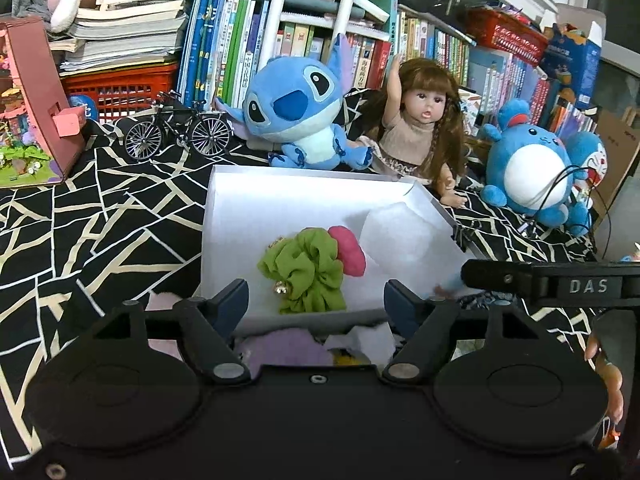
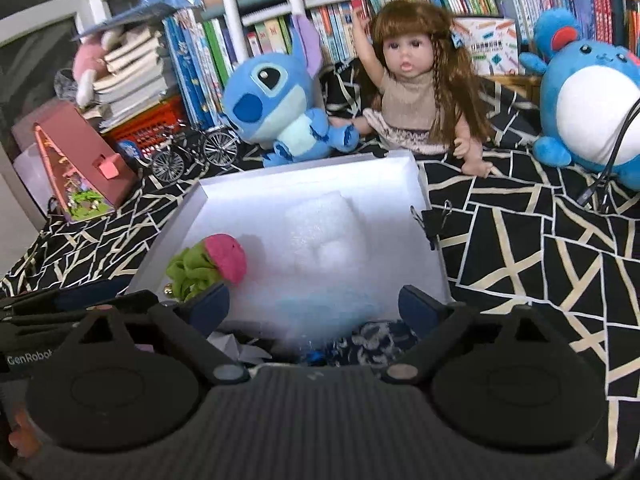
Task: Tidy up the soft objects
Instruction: 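Withdraw both tools from the box toward the remaining items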
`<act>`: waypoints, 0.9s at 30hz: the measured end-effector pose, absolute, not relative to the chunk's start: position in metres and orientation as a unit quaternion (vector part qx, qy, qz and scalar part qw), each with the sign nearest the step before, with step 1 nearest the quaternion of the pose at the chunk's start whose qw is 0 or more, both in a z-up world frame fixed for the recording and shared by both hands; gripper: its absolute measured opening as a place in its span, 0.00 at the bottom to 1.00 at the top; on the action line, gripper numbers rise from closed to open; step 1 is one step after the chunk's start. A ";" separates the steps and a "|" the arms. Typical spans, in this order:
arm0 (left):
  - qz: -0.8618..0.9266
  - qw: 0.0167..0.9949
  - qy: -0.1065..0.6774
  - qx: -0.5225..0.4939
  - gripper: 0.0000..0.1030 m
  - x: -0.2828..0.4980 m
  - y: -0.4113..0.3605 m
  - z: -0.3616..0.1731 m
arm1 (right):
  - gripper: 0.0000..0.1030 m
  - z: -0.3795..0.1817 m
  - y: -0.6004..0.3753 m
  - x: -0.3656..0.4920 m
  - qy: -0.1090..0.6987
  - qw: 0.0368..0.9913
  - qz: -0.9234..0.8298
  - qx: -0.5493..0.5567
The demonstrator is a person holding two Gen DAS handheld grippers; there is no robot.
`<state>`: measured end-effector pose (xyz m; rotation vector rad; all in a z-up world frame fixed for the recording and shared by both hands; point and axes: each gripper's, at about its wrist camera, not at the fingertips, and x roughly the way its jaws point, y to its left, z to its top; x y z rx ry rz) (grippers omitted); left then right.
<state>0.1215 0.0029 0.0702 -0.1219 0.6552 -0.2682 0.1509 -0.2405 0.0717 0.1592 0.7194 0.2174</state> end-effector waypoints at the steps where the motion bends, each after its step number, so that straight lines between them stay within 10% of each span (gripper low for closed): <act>1: -0.131 0.937 0.319 -0.061 0.72 0.117 0.005 0.070 | 0.96 0.073 -0.241 0.146 0.344 0.930 0.108 0.075; 27: -0.141 0.942 0.303 -0.042 0.80 0.033 0.010 0.040 | 1.00 0.046 -0.230 0.053 0.245 0.961 0.127 -0.014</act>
